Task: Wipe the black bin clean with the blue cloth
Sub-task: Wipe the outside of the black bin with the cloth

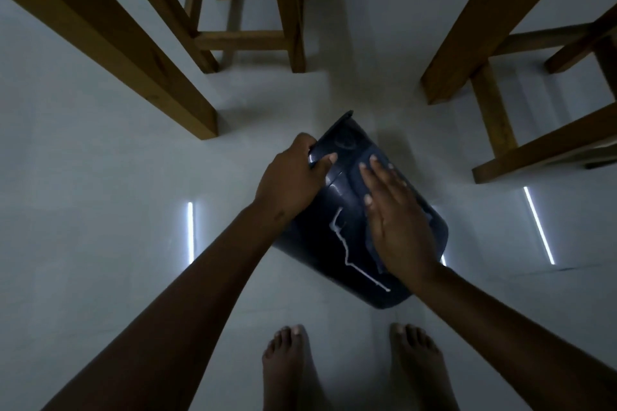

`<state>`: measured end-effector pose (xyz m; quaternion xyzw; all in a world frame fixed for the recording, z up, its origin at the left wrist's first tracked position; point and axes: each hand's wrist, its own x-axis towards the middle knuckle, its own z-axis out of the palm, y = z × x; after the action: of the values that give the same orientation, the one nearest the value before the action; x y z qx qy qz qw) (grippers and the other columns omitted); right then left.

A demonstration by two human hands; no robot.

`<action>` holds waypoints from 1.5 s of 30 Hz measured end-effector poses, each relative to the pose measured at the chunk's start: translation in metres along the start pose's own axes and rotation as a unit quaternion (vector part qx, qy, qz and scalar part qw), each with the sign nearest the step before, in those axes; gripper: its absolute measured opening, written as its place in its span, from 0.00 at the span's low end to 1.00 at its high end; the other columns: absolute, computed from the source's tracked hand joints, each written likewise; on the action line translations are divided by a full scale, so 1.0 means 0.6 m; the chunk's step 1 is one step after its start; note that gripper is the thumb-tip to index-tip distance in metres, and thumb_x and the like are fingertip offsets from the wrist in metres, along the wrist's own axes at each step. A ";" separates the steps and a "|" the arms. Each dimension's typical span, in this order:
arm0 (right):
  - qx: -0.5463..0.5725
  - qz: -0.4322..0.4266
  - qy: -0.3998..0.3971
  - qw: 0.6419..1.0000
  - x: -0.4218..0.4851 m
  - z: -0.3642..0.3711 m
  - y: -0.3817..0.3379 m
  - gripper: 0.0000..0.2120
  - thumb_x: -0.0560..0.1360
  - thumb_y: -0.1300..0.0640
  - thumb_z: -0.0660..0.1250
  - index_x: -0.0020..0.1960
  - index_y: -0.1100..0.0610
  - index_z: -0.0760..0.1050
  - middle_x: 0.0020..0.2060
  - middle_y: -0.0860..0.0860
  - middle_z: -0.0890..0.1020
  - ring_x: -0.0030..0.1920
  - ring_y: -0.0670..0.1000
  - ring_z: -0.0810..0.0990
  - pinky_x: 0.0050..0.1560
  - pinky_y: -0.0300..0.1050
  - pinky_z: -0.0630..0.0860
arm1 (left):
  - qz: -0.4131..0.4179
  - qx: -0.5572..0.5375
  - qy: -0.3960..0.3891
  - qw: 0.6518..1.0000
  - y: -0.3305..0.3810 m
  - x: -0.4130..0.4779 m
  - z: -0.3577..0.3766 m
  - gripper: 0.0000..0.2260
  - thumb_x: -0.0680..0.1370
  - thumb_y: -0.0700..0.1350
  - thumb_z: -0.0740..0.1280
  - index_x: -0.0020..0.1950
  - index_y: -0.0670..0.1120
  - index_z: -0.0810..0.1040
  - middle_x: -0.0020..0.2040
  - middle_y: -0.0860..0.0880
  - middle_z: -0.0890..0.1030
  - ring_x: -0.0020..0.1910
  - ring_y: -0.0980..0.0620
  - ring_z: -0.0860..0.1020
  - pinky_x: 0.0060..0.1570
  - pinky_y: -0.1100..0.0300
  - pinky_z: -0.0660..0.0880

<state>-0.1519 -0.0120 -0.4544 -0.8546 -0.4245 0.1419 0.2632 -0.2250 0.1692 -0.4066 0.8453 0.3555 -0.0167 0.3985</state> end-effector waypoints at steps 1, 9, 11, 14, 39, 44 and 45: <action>0.024 0.026 0.007 0.999 0.016 -0.009 0.011 0.23 0.82 0.52 0.50 0.76 0.53 0.59 0.76 0.49 0.60 0.76 0.51 0.59 0.74 0.48 0.61 | -0.002 -0.007 -0.004 1.000 -0.006 -0.009 -0.002 0.14 0.79 0.59 0.60 0.54 0.48 0.71 0.44 0.49 0.81 0.42 0.50 0.80 0.42 0.54 0.77; -0.032 0.037 0.016 0.999 -0.011 -0.012 0.015 0.23 0.82 0.52 0.49 0.77 0.51 0.57 0.77 0.49 0.59 0.76 0.53 0.58 0.72 0.47 0.62 | 0.032 0.031 0.043 0.998 -0.018 -0.012 0.000 0.13 0.79 0.60 0.58 0.42 0.53 0.71 0.32 0.55 0.77 0.36 0.53 0.79 0.36 0.59 0.74; -0.100 -0.033 0.003 0.994 -0.038 -0.001 -0.006 0.24 0.80 0.53 0.50 0.76 0.51 0.57 0.77 0.50 0.59 0.77 0.57 0.55 0.72 0.54 0.61 | 0.040 0.036 0.034 0.998 -0.018 -0.004 -0.001 0.13 0.79 0.61 0.58 0.42 0.53 0.71 0.34 0.54 0.78 0.38 0.50 0.80 0.40 0.55 0.77; -0.109 -0.090 -0.022 0.990 -0.017 -0.002 -0.002 0.24 0.81 0.53 0.49 0.76 0.51 0.57 0.77 0.50 0.58 0.77 0.57 0.53 0.74 0.53 0.56 | 0.046 0.039 0.026 0.998 -0.014 0.000 -0.001 0.14 0.79 0.60 0.58 0.46 0.51 0.73 0.34 0.53 0.78 0.38 0.49 0.80 0.41 0.53 0.78; -0.129 -0.087 -0.027 0.987 -0.045 0.016 -0.017 0.25 0.80 0.54 0.51 0.77 0.50 0.54 0.77 0.49 0.55 0.77 0.57 0.53 0.74 0.53 0.56 | 0.027 0.063 0.030 0.997 -0.006 0.011 0.006 0.17 0.80 0.59 0.57 0.49 0.46 0.73 0.40 0.46 0.82 0.40 0.45 0.80 0.43 0.53 0.77; -0.010 0.046 0.028 0.998 -0.013 -0.001 0.002 0.24 0.81 0.51 0.48 0.77 0.52 0.55 0.76 0.51 0.60 0.77 0.53 0.57 0.74 0.51 0.61 | 0.017 0.066 0.020 0.997 0.002 0.013 0.008 0.17 0.80 0.60 0.57 0.49 0.47 0.73 0.40 0.46 0.81 0.42 0.46 0.80 0.45 0.53 0.77; -0.034 0.042 0.027 0.998 -0.030 0.001 0.001 0.24 0.80 0.52 0.49 0.76 0.53 0.55 0.76 0.52 0.60 0.76 0.54 0.58 0.72 0.55 0.63 | 0.012 0.064 0.019 0.998 0.001 0.011 0.008 0.17 0.79 0.60 0.57 0.49 0.47 0.73 0.40 0.47 0.81 0.42 0.46 0.80 0.46 0.52 0.77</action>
<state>-0.1625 -0.0267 -0.4551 -0.8835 -0.3860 0.1153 0.2389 -0.2184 0.1698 -0.4114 0.8735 0.3509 -0.0187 0.3368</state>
